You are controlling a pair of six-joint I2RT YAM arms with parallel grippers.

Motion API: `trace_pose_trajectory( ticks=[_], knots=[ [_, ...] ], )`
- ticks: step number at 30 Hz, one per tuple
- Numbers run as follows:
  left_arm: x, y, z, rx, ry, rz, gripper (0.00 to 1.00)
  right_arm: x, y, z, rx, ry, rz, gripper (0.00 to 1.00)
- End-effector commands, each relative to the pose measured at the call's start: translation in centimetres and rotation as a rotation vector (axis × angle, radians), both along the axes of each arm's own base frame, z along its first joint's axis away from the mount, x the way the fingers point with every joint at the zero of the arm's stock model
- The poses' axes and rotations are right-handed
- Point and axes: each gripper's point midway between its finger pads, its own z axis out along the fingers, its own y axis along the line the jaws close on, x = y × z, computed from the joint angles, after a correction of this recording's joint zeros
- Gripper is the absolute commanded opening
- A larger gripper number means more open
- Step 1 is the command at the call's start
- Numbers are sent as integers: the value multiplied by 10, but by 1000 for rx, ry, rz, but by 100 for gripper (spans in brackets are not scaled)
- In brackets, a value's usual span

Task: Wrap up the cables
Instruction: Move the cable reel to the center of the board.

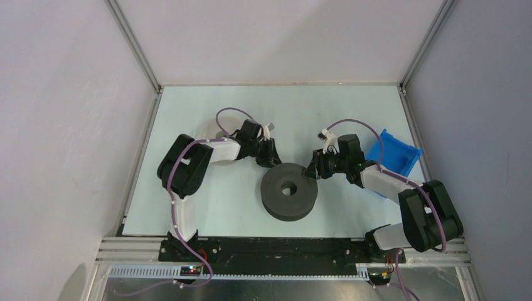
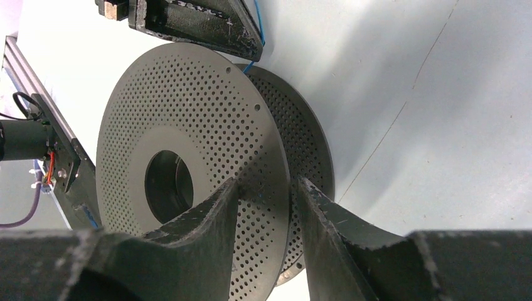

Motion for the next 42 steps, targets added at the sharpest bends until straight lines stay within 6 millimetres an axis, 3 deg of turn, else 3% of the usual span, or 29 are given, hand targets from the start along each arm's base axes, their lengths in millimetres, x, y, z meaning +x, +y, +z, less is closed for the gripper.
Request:
trace_pose_trajectory(
  ticks=[1,14,21,28,36,42],
  knots=[
    [-1,-4,15,-39,-27,-51,25,12,-2,20,-5,-86,-1,44],
    [14,17,23,31,-74,-2,26,8,-15,32,-34,-64,-72,47],
    [16,25,31,33,-92,19,27,2,-30,59,-79,-97,-143,48],
    [29,26,62,10,-165,47,28,-43,-26,70,-151,-116,-97,48],
    [34,31,71,6,-173,61,29,-117,3,60,-174,-105,57,48],
    [43,38,106,-15,-239,92,30,-149,24,40,-218,-164,168,48]
  ],
)
